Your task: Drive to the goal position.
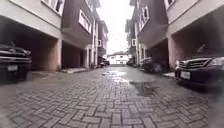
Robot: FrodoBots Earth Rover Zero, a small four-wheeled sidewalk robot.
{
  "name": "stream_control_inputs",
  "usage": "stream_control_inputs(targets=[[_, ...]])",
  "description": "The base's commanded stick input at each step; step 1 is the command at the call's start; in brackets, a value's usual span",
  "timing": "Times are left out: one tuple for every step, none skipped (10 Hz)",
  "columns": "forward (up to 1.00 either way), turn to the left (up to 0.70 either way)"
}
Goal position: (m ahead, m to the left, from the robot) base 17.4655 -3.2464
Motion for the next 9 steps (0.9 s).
stream_control_inputs(targets=[[0.7,0.0],[0.7,0.0],[0.7,0.0],[0.7,0.0],[0.7,0.0],[0.7,0.0],[0.7,0.0],[0.7,0.0],[0.7,0.0]])
